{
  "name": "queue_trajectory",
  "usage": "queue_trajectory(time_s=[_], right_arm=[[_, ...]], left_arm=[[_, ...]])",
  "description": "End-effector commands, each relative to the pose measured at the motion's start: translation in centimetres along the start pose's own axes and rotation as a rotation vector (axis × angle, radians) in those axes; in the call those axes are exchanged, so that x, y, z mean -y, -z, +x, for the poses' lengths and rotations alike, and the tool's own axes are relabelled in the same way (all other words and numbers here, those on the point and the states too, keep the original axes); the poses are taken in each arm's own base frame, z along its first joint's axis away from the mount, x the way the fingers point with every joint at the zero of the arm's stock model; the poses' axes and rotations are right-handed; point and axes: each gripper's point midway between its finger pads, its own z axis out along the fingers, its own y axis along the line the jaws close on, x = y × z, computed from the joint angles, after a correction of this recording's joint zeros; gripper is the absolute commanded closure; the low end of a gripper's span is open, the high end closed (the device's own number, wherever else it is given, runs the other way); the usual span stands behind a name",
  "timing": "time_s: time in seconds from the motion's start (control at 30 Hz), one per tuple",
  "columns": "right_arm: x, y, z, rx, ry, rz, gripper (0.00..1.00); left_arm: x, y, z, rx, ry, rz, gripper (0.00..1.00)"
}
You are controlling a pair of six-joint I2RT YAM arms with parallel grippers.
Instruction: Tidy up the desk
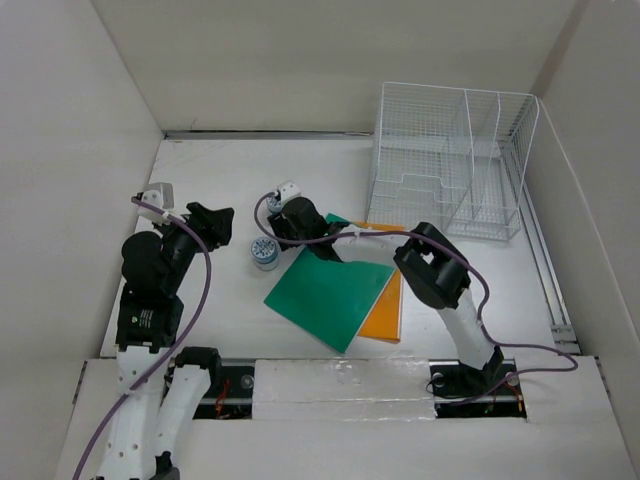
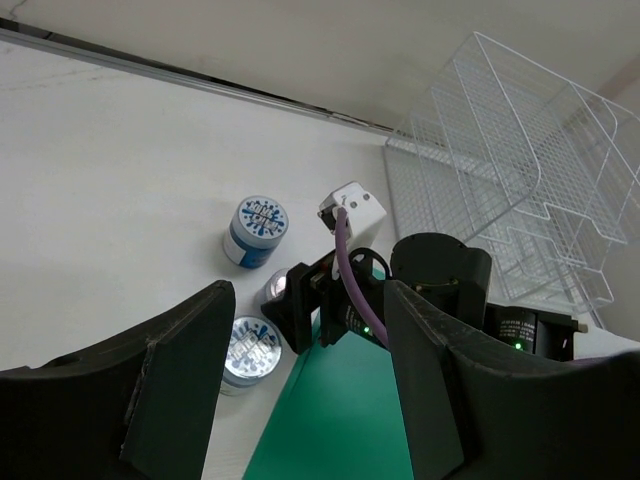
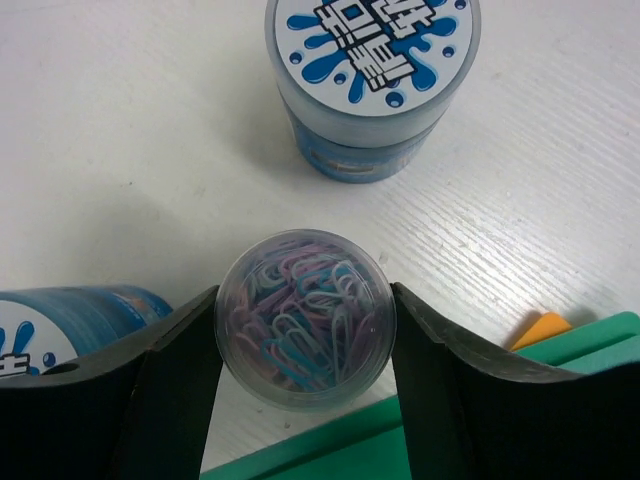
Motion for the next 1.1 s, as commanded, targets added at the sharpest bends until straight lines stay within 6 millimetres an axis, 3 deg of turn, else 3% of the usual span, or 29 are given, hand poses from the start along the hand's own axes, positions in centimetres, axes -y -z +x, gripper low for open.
queue_trajectory(time_s=[0.0,0.17,0.2,0.3,0.33,0.37,0.4,0.43,0.5,0.53,0.57,0.67,0.73,0.8,0.87,0.93,0.97,1.0,1.07], right_arm=[[0.2,-0.9,-2.1,0.066,-0.023,0.019,0.36],[0.5,-0.4,-1.7,0.057,-0.056,0.032,0.43],[0.5,1.0,-4.3,0.124,-0.075,0.022,0.44],[1.1,4.6,-7.9,0.201,-0.099,0.027,0.45],[2.1,7.9,-12.1,0.290,-0.123,0.027,0.45],[2.4,9.8,-13.9,0.332,-0.126,0.025,0.45],[4.0,11.4,-15.4,0.360,-0.125,0.046,0.45],[5.3,15.0,-18.8,0.438,-0.145,0.049,0.45],[7.6,17.9,-21.0,0.474,-0.159,0.064,0.45],[11.3,20.2,-23.0,0.517,-0.187,0.102,0.45],[11.3,21.3,-23.6,0.538,-0.189,0.094,0.45],[15.9,24.2,-25.5,0.585,-0.222,0.179,0.45],[18.0,25.4,-26.3,0.594,-0.234,0.217,0.45],[21.3,25.3,-26.1,0.565,-0.246,0.289,0.45],[24.4,26.1,-27.1,0.589,-0.266,0.359,0.45],[26.6,24.6,-26.7,0.554,-0.271,0.407,0.44],[27.6,25.1,-27.8,0.573,-0.278,0.430,0.44],[29.3,23.1,-26.7,0.518,-0.281,0.462,0.44],[30.8,21.9,-26.5,0.487,-0.286,0.494,0.44]], left_arm=[[0.9,0.0,-0.9,0.043,-0.017,0.049,0.42],[1.0,0.4,-1.1,0.054,-0.022,0.049,0.42],[1.0,0.4,-1.2,0.057,-0.022,0.052,0.42],[1.2,0.5,-1.1,0.055,-0.023,0.061,0.42],[1.3,0.5,-1.1,0.054,-0.023,0.066,0.42],[1.3,0.5,-1.1,0.053,-0.023,0.067,0.42],[1.3,0.4,-1.1,0.053,-0.023,0.065,0.42],[1.4,0.5,-1.2,0.056,-0.024,0.070,0.42],[1.4,0.7,-1.3,0.061,-0.025,0.072,0.42],[1.6,0.9,-1.3,0.065,-0.026,0.077,0.42],[1.6,0.9,-1.3,0.065,-0.026,0.077,0.42],[1.6,0.9,-1.4,0.067,-0.025,0.078,0.42],[1.7,0.9,-1.3,0.065,-0.025,0.082,0.42],[1.7,0.9,-1.4,0.065,-0.026,0.084,0.42],[1.7,1.0,-1.3,0.065,-0.026,0.086,0.42],[1.7,1.0,-1.3,0.063,-0.026,0.085,0.42],[1.7,1.0,-1.3,0.064,-0.024,0.087,0.42],[1.8,0.9,-1.3,0.064,-0.025,0.090,0.42],[1.9,0.9,-1.2,0.059,-0.025,0.098,0.42]])
